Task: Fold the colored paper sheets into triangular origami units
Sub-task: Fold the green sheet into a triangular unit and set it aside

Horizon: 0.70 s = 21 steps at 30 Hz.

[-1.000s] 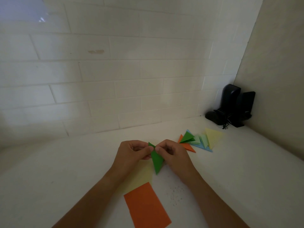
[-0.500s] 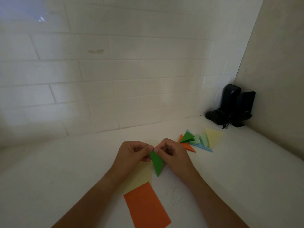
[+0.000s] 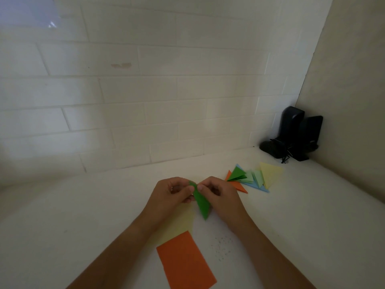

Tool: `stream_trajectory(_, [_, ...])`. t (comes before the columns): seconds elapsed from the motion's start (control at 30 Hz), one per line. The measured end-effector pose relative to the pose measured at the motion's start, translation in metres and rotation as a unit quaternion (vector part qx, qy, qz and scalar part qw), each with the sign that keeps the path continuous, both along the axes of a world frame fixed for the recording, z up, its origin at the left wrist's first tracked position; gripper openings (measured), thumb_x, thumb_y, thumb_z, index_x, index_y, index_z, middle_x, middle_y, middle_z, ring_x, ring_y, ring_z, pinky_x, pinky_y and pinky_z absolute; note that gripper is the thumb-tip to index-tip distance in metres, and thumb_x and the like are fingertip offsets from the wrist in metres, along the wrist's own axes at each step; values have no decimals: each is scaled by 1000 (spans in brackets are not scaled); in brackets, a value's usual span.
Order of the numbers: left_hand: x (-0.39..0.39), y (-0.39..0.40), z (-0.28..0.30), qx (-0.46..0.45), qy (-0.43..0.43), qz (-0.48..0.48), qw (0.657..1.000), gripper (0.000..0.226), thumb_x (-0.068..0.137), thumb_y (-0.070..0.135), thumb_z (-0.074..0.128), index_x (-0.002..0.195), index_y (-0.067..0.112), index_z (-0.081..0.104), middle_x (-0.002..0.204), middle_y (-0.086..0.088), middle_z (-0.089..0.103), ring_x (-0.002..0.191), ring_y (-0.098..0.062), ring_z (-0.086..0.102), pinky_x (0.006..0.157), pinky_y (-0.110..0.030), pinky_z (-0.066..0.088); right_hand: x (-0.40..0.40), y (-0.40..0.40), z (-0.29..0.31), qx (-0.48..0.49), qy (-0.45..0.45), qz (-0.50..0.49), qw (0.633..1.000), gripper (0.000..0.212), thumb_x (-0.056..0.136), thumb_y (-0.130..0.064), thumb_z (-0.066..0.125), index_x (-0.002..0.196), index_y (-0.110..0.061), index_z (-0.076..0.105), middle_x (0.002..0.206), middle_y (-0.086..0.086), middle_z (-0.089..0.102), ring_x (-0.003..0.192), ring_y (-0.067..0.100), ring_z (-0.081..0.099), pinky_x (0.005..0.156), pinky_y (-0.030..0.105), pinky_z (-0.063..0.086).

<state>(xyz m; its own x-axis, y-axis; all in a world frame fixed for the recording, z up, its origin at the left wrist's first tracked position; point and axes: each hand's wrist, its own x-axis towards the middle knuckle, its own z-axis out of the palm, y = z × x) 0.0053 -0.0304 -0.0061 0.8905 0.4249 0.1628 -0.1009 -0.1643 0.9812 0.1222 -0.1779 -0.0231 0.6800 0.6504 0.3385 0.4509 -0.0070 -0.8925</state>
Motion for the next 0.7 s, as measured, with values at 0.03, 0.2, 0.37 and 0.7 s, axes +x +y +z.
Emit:
stream_trajectory(0.03, [0,0,-1,-5,5,11,1000,12,93,9,75,104,5,76,92,-11,79,86,-23,77,77,-25,60,0,0,0,-1,0,-6,1000,14,98,-20,67,85,-22,73,79,2,71,80,27,65,70,41,52])
stream_trajectory(0.2, [0,1,0,-12,9,45,999,17,88,18,81,98,5,78,85,-12,79,84,-25,78,79,-26,61,-1,-1,3,-9,1,-2,1000,17,98,-18,68,81,-21,70,76,-1,67,72,12,60,67,28,46])
stream_trajectory(0.37, [-1,1,2,-25,-4,37,999,14,93,16,75,97,4,80,82,-14,79,79,-22,77,76,-24,61,-2,-1,5,-15,-8,10,1000,16,98,-19,66,83,-23,69,79,-3,66,77,19,60,68,30,46])
stream_trajectory(0.7, [-1,1,4,9,-17,2,1000,18,91,2,73,106,10,76,91,-9,78,89,-21,75,83,-26,59,-6,-3,8,2,87,25,996,6,103,-16,60,104,-19,65,69,2,68,61,15,62,59,25,49])
